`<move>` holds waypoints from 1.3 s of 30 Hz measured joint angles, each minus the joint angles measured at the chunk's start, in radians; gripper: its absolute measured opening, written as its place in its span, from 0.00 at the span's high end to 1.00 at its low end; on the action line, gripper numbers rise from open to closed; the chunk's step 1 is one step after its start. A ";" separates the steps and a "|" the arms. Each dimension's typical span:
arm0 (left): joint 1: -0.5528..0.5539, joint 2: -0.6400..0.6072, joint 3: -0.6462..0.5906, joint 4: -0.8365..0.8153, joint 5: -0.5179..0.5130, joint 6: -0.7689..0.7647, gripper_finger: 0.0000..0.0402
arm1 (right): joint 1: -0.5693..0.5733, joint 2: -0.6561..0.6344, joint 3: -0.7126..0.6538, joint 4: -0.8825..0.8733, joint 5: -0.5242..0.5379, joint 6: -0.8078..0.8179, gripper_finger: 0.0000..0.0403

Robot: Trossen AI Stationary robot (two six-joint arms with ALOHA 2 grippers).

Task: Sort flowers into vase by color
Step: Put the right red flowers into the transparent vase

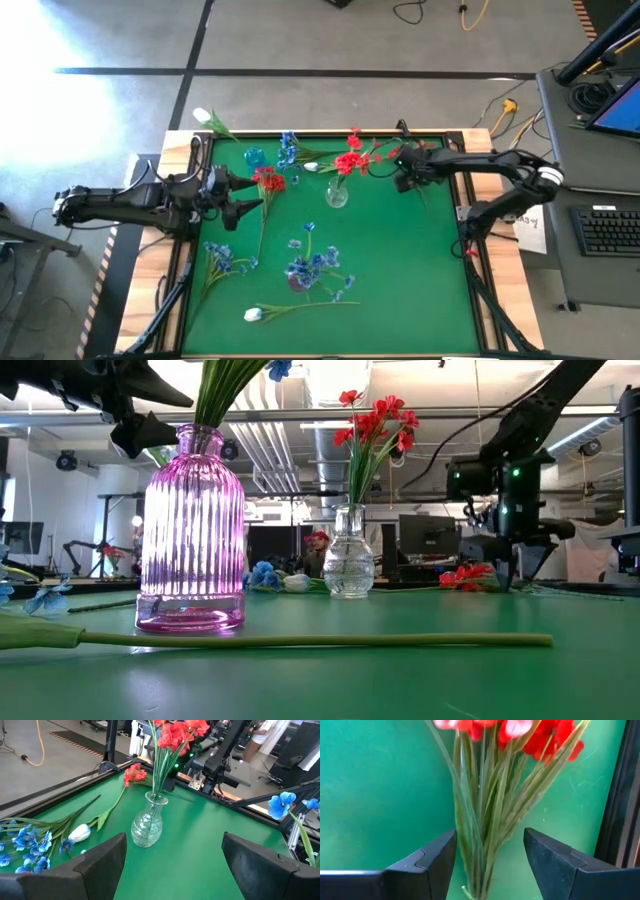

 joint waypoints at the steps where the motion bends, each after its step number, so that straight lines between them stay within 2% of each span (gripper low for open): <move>1: 0.000 0.000 0.000 0.000 0.000 0.000 0.22 | -0.002 0.012 -0.002 0.004 0.000 -0.004 0.45; 6: 0.000 0.000 0.000 0.000 -0.003 -0.001 0.22 | -0.006 0.059 -0.007 0.033 -0.009 -0.032 0.52; 14: 0.000 0.003 0.000 0.009 -0.029 -0.014 0.22 | -0.006 0.052 -0.019 0.049 -0.043 -0.035 0.89; 16: 0.000 0.003 0.000 0.010 -0.029 -0.018 0.21 | -0.006 0.031 -0.022 0.046 -0.040 -0.038 0.95; 20: 0.000 0.003 0.000 0.010 -0.029 -0.026 0.21 | -0.007 -0.040 -0.028 -0.016 -0.019 -0.031 0.95; 29: 0.000 0.021 0.000 0.017 -0.029 -0.026 0.21 | 0.030 -0.322 -0.026 -0.042 0.003 -0.011 0.95; 39: 0.000 0.046 0.000 0.034 -0.029 -0.017 0.21 | 0.129 -0.660 -0.033 0.137 0.008 -0.040 0.96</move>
